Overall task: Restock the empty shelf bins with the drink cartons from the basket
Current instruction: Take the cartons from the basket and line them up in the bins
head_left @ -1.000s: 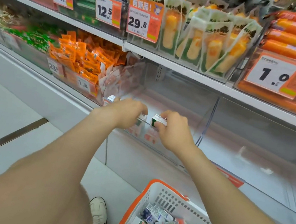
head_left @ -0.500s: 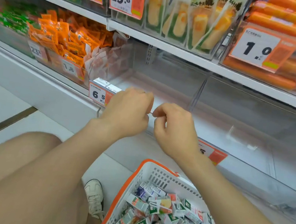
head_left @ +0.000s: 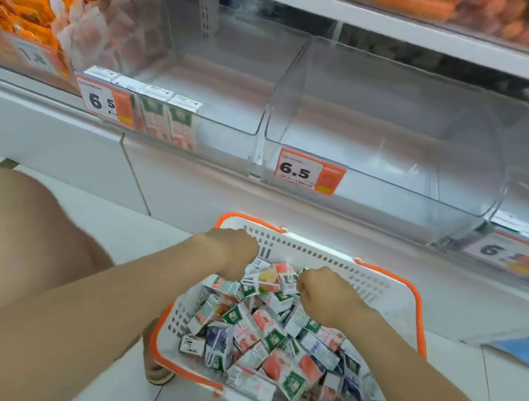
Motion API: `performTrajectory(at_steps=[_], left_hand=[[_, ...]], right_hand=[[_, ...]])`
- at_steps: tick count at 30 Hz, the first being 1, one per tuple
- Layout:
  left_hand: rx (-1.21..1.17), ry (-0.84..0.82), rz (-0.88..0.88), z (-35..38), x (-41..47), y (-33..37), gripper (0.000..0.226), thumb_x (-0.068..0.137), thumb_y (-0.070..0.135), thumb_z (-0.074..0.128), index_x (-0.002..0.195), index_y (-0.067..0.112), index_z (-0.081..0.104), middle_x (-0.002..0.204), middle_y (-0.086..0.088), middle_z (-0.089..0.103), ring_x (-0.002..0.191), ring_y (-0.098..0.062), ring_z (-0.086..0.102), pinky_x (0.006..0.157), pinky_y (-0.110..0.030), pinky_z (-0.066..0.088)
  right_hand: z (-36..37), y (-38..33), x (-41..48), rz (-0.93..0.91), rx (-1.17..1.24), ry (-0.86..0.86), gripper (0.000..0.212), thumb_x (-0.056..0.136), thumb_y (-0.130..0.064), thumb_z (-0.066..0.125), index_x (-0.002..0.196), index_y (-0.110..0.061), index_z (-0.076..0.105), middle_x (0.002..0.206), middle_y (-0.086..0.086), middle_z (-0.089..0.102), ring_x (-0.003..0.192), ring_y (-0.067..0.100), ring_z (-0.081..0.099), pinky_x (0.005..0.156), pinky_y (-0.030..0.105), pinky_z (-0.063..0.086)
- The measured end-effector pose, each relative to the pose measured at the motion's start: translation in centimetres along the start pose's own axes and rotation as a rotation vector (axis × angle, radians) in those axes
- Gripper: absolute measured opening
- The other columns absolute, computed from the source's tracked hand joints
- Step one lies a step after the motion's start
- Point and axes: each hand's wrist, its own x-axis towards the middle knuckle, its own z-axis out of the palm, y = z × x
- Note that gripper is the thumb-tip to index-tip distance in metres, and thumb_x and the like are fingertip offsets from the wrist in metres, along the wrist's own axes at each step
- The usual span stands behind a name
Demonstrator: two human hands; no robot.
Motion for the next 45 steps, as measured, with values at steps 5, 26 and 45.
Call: performTrajectory(at_steps=[5,26,45], left_hand=[[-0.13,0.007,-0.044,4.9,3.6,1.0,0.038,0.096,0.004,0.055,0.133,0.013,0.059,0.13,-0.01,0.063,0.111,-0.029,0.066,0.093,-0.045,0.058],[-0.595,0.234,-0.118,7.6,5.0,0.1,0.04,0.093,0.025,0.078,0.128,0.025,0.059,0.113,-0.003,0.041,0.102,-0.024,0.055,0.1,-0.032,0.046],[-0.672,0.334,0.078,-4.4,-8.1,-1.4,0.028,0.081,0.061,0.082,0.101,0.041,0.079,0.09,0.009,0.078,0.08,-0.005,0.07,0.076,-0.03,0.057]], right_hand=[[3.3,2.2,2.1,0.074,0.027,-0.005,0.012,0.099,-0.014,0.048,0.087,-0.014,0.05,0.09,0.011,0.057,0.075,0.028,0.055,0.065,0.034,0.044],[7.3,0.9,7.2,0.224,0.477,0.329,0.034,0.085,-0.04,0.071,0.114,-0.021,0.068,0.103,0.005,0.064,0.092,0.024,0.06,0.074,0.031,0.049],[-7.5,-3.1,-5.6,-0.085,0.287,0.524,0.053,0.098,-0.075,0.038,0.107,-0.034,0.071,0.063,-0.016,0.06,0.07,0.01,0.06,0.063,0.031,0.049]])
